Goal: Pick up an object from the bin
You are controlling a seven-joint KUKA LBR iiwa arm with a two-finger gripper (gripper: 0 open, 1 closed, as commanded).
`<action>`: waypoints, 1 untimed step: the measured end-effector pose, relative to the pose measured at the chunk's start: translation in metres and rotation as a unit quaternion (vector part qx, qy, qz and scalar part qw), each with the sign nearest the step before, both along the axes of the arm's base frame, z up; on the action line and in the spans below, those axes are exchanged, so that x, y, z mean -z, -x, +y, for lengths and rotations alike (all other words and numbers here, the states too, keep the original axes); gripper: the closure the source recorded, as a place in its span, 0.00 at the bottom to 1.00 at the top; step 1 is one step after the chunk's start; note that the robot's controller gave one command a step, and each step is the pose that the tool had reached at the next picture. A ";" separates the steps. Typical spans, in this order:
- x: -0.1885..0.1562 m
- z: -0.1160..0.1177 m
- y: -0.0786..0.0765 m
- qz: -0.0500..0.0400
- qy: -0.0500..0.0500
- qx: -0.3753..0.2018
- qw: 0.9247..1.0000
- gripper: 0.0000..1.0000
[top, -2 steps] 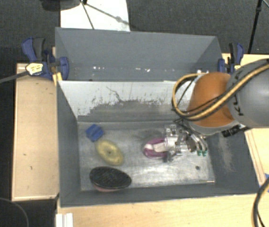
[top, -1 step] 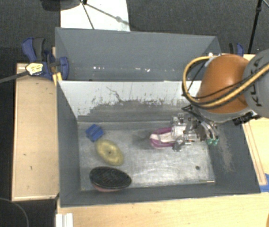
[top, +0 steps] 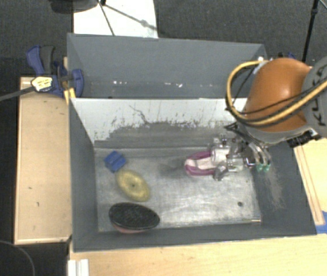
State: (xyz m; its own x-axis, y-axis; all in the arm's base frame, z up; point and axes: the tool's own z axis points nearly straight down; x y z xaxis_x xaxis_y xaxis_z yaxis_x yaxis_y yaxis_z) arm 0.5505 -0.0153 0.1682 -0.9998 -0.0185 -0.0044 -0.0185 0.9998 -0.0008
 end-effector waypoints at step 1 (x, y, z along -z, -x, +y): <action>-0.023 0.000 -0.001 0.000 0.000 -0.001 1.000 1.00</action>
Offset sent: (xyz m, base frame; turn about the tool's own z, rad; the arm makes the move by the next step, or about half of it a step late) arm 0.0001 0.0001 0.0219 0.0000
